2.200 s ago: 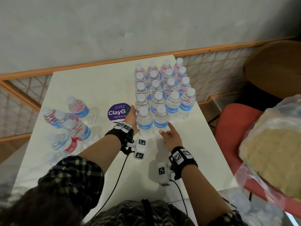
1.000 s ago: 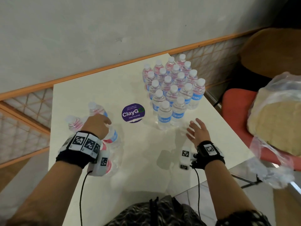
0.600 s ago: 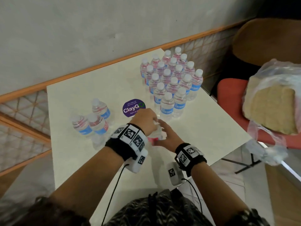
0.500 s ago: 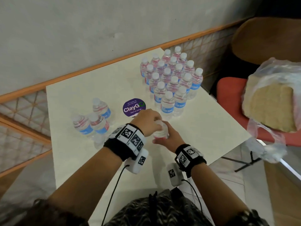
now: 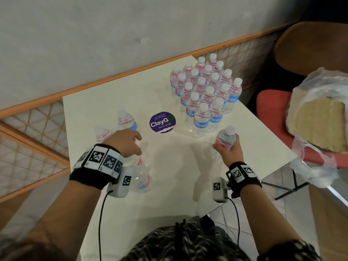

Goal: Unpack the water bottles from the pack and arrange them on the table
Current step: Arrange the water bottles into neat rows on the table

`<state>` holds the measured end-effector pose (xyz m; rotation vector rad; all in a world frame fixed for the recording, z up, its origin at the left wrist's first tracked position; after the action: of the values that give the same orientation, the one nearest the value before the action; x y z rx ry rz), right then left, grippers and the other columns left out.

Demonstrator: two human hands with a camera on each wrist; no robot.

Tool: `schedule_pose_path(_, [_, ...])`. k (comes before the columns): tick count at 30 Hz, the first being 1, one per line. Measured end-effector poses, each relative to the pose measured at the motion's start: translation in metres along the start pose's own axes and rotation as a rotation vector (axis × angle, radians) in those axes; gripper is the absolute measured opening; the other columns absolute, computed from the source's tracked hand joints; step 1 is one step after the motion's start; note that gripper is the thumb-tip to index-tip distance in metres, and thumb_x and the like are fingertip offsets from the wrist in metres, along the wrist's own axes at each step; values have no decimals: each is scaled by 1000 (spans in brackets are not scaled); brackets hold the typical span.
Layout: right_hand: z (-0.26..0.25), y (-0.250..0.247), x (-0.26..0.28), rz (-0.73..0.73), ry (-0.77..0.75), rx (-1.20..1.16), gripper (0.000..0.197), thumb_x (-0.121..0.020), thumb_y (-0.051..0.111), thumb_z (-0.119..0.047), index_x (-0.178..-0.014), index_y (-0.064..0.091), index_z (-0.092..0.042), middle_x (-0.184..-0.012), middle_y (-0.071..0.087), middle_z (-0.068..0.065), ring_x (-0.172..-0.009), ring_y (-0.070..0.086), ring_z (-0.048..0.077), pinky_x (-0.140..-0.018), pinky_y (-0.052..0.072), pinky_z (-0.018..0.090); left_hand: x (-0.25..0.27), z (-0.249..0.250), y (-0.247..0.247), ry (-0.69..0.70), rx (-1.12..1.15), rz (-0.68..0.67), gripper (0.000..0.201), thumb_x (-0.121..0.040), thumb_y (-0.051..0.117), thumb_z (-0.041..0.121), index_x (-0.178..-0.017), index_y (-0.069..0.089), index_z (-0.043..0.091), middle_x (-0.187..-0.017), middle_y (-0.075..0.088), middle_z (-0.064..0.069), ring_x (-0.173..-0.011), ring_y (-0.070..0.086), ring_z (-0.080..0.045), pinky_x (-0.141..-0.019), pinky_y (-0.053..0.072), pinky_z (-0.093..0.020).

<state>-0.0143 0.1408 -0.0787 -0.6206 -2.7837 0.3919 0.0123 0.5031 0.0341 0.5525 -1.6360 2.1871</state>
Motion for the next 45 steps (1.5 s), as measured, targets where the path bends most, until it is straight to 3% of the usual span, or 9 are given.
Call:
schedule_pose_path(6, [-3, 3, 3, -12, -9, 11, 66, -71, 79, -17, -127, 44, -23, -107, 61, -4, -101, 60, 23, -95, 48, 41, 1, -24, 17, -50, -32, -71, 48, -79, 67, 8, -125, 59, 21, -134, 52, -4, -119, 52, -20, -90, 40, -24])
schedule_pose_path(13, [-4, 4, 5, -17, -2, -9, 66, -72, 78, -16, -128, 43, -23, -107, 60, -4, -100, 60, 22, -95, 47, 38, -5, 17, 11, 53, -74, -74, 44, -84, 66, 20, -127, 59, 19, -131, 56, -5, -114, 56, -21, -86, 41, -24])
schedule_pose_path(17, [-5, 4, 5, -11, -3, 10, 67, -71, 78, -17, -128, 42, -25, -108, 59, -6, -101, 59, 21, -94, 46, 35, -9, 48, 18, 130, -121, -103, 48, -82, 69, 30, -127, 58, 22, -129, 57, -2, -116, 54, -19, -95, 42, -28])
schedule_pose_path(22, [0, 5, 4, -51, 35, 44, 73, -72, 79, -19, -133, 39, -22, -118, 58, -2, -105, 56, 20, -90, 42, 29, -2, 67, 28, 166, -87, -182, 62, -80, 72, 34, -136, 47, 25, -132, 53, 0, -91, 58, -16, -89, 44, -26])
schedule_pose_path(26, [7, 6, 7, -88, 46, 71, 71, -74, 77, -13, -134, 40, -14, -128, 55, 5, -105, 53, 17, -89, 38, 25, 2, 48, 28, 150, -57, -198, 71, -77, 73, 43, -139, 40, 31, -135, 50, 5, -120, 50, -15, -101, 38, -27])
schedule_pose_path(31, [10, 5, 10, -100, 61, 80, 64, -76, 75, -13, -131, 43, -13, -127, 56, 6, -103, 52, 16, -86, 37, 25, 19, 16, 45, 92, -189, -334, 85, -72, 74, 52, -143, 31, 33, -137, 47, 7, -121, 49, -15, -103, 39, -31])
schedule_pose_path(33, [9, 5, 10, -93, 63, 76, 63, -76, 75, -12, -131, 43, -12, -126, 57, 7, -99, 50, 14, -86, 37, 25, 23, 8, 56, 66, -244, -398, 86, -72, 75, 51, -143, 30, 34, -136, 46, 8, -112, 52, -13, -97, 44, -27])
schedule_pose_path(37, [9, 6, 11, -85, 75, 83, 63, -76, 76, -15, -130, 44, -13, -126, 57, 7, -98, 51, 15, -85, 37, 26, 21, 1, 69, 23, -271, -439, 88, -77, 74, 27, -147, 21, 35, -135, 48, 4, -71, 51, -7, -57, 41, -14])
schedule_pose_path(45, [9, 7, 14, -80, 85, 89, 63, -76, 75, -16, -130, 43, -15, -126, 57, 6, -98, 50, 15, -85, 37, 26, 7, 41, 63, 178, -82, -288, 111, -76, 69, 18, -145, -13, 49, -120, 61, -8, -60, 52, -10, -50, 44, -19])
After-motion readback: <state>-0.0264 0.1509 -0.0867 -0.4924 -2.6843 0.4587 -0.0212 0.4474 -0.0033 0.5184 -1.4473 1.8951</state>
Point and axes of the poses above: each hand's wrist, its own x-axis away from the middle knuckle, its own y-axis out of the palm, z = x × y, the point moved 10 cm from there along -x, towards the middle knuckle
